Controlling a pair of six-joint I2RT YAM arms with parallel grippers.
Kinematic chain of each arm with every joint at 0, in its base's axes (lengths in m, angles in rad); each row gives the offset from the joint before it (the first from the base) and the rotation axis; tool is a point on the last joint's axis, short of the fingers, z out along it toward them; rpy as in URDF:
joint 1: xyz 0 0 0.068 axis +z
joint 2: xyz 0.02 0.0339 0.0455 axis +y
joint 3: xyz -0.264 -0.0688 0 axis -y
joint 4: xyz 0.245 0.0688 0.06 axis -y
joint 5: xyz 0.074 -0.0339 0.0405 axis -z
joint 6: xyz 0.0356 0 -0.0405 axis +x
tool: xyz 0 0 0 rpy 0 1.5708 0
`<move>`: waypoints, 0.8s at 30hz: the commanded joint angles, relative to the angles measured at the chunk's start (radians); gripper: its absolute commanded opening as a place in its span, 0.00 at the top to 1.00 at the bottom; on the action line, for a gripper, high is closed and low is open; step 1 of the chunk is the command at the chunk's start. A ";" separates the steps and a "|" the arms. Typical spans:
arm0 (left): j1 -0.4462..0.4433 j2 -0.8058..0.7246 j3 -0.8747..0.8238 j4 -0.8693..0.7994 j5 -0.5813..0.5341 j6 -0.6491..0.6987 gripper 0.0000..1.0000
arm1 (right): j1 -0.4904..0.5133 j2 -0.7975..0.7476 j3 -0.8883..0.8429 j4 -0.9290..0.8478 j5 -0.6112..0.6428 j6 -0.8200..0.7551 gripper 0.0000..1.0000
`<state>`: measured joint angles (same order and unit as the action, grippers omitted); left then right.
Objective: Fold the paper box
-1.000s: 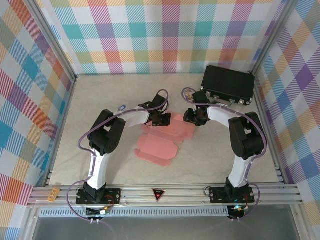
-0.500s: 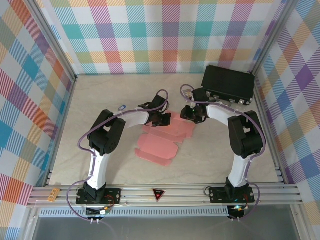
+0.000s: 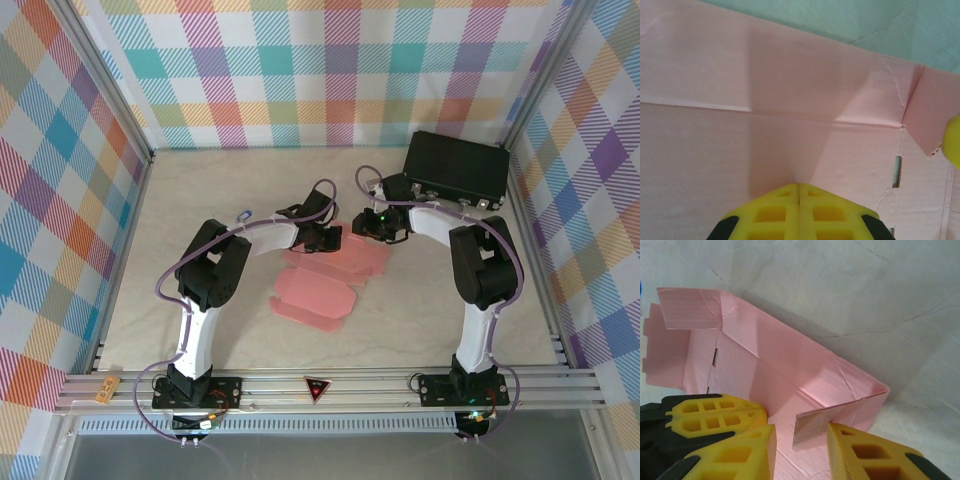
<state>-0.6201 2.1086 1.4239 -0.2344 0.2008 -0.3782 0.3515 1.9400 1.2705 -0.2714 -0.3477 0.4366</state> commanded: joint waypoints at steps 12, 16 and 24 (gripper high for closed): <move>-0.005 -0.228 -0.058 -0.111 -0.088 0.005 0.72 | 0.014 -0.176 -0.134 -0.029 -0.006 -0.013 0.68; 0.012 -0.356 -0.176 -0.111 -0.182 -0.003 0.66 | 0.059 -0.206 -0.170 -0.054 0.023 -0.032 0.68; 0.068 -0.548 -0.385 -0.190 -0.377 -0.055 0.53 | 0.165 -0.162 -0.178 -0.049 0.007 -0.033 0.73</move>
<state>-0.5766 1.6005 1.0920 -0.3660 -0.0803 -0.4080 0.4931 1.7626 1.0916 -0.3122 -0.3305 0.4244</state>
